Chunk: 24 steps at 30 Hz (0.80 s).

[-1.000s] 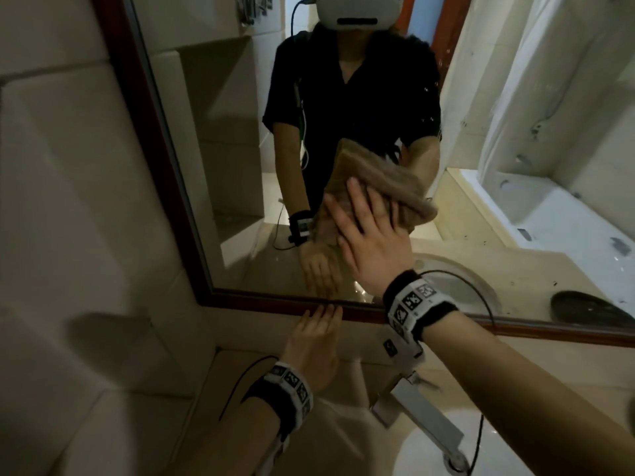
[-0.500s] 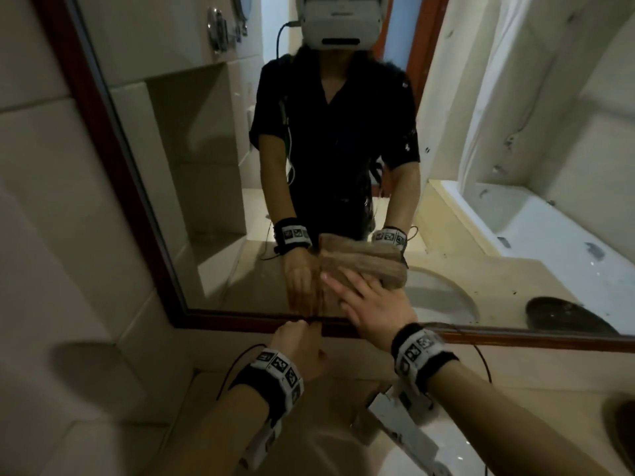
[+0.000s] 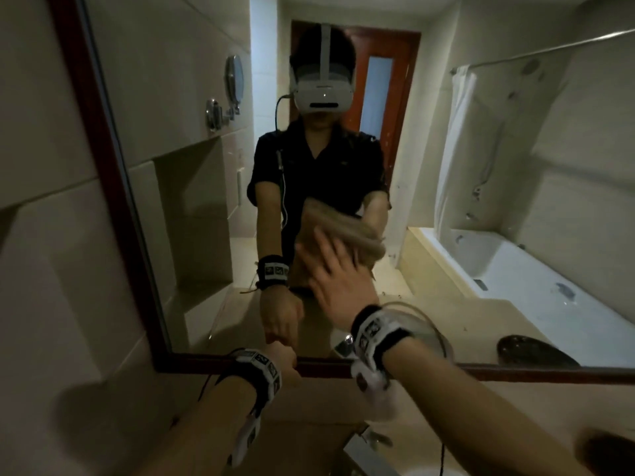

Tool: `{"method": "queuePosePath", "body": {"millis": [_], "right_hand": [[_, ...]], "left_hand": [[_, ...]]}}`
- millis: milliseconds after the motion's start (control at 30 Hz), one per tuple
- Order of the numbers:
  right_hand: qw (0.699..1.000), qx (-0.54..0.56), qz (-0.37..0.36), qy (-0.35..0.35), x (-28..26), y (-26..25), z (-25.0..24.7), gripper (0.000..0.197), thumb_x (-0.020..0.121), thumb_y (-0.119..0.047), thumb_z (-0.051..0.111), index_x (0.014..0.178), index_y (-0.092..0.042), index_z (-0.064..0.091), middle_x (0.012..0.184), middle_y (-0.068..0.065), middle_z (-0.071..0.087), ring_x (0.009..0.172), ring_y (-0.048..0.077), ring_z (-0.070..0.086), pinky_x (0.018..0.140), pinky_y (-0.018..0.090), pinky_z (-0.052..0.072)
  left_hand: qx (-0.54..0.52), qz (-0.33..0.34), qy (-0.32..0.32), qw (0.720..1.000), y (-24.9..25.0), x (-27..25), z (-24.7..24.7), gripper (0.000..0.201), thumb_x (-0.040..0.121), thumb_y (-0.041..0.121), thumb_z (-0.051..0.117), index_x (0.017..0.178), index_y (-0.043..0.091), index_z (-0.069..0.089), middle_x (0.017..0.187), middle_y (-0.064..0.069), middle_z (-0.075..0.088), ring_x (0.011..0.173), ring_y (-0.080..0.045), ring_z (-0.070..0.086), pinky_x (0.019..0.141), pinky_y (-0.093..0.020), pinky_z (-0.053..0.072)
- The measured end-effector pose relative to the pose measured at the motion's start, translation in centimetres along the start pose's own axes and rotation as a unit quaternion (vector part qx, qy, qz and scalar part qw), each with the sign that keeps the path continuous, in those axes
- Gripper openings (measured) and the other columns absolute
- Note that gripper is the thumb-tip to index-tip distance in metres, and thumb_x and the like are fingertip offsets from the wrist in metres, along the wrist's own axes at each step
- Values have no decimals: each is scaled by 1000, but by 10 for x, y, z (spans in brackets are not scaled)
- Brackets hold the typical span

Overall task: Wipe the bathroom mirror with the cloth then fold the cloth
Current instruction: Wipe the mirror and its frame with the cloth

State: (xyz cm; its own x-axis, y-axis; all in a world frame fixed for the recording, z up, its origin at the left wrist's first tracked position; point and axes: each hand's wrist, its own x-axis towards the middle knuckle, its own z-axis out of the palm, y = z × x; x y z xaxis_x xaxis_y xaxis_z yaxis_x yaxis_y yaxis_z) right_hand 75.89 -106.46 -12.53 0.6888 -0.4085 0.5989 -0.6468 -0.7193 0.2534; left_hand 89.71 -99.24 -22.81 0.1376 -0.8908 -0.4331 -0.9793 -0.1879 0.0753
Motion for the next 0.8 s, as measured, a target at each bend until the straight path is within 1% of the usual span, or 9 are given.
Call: {"method": "queuePosePath", "body": {"millis": [67, 133, 233, 333, 400, 467, 600, 733, 800], "right_hand": [[997, 19, -20, -66, -39, -15, 31, 69, 96, -42, 45, 155, -33, 11, 162, 3, 6, 143, 29, 27, 103, 50, 41], [991, 33, -27, -127, -70, -24, 49, 69, 92, -46, 47, 153, -33, 19, 159, -1, 13, 136, 25, 40, 100, 47, 46], [987, 26, -46, -154, -76, -17, 47, 65, 92, -47, 42, 153, -34, 22, 158, -3, 14, 137, 22, 38, 101, 45, 44], [994, 22, -53, -89, -42, 4, 17, 59, 97, -43, 35, 153, -34, 20, 160, 1, 19, 140, 24, 33, 103, 46, 43], [999, 27, -25, -22, -3, 21, -21, 61, 98, -42, 36, 154, -35, 11, 162, 3, 10, 144, 28, 26, 105, 50, 38], [999, 22, 13, 44, 40, 38, -62, 65, 99, -43, 34, 154, -37, 1, 163, 4, -2, 148, 29, 9, 111, 52, 25], [991, -7, 53, 126, 97, 63, -112, 63, 99, -43, 30, 155, -34, 3, 163, 7, -6, 150, 28, -3, 118, 50, -2], [991, -14, 42, 123, 85, 48, -93, 67, 97, -42, 36, 155, -33, 3, 163, 8, -7, 149, 29, -5, 118, 51, -4], [996, 0, 7, 89, 57, 34, -62, 71, 96, -40, 42, 155, -34, 4, 163, 6, -9, 149, 29, -6, 118, 53, 4]], "left_hand": [[-17, -5, 31, 999, -3, 4, 4, 17, 89, 34, 62, 101, 24, 56, 97, 3, 43, 85, -15, 41, 80, -26, 34], [-13, -15, 37, 999, -5, 7, 6, 15, 89, 33, 62, 84, 25, 50, 80, 8, 40, 70, -8, 38, 81, -26, 34], [14, -36, -10, 999, -1, 6, 7, 22, 93, 31, 55, 74, 19, 52, 87, 0, 55, 77, -15, 50, 80, -31, 48], [-20, -25, -5, 999, -8, 8, 10, 24, 89, 29, 56, 105, 15, 67, 114, -5, 63, 100, -23, 60, 94, -38, 53], [-50, -18, -7, 999, -13, 9, 12, 38, 87, 31, 59, 123, 18, 65, 124, -3, 61, 110, -23, 59, 97, -38, 51], [-68, -24, -18, 997, -13, 8, 11, 43, 87, 33, 60, 127, 19, 63, 127, -2, 60, 112, -22, 59, 98, -37, 50], [-91, -41, -33, 994, -9, 9, 6, 37, 80, 40, 60, 110, 22, 69, 110, 1, 63, 109, -22, 62, 95, -38, 52], [-68, -55, -44, 995, -13, 22, 9, 20, 78, 42, 59, 89, 25, 59, 98, 1, 60, 99, -23, 64, 90, -39, 54], [-46, -60, -53, 996, -11, 21, 8, 14, 81, 38, 57, 84, 25, 53, 92, 2, 52, 86, -21, 58, 82, -36, 51]]}}
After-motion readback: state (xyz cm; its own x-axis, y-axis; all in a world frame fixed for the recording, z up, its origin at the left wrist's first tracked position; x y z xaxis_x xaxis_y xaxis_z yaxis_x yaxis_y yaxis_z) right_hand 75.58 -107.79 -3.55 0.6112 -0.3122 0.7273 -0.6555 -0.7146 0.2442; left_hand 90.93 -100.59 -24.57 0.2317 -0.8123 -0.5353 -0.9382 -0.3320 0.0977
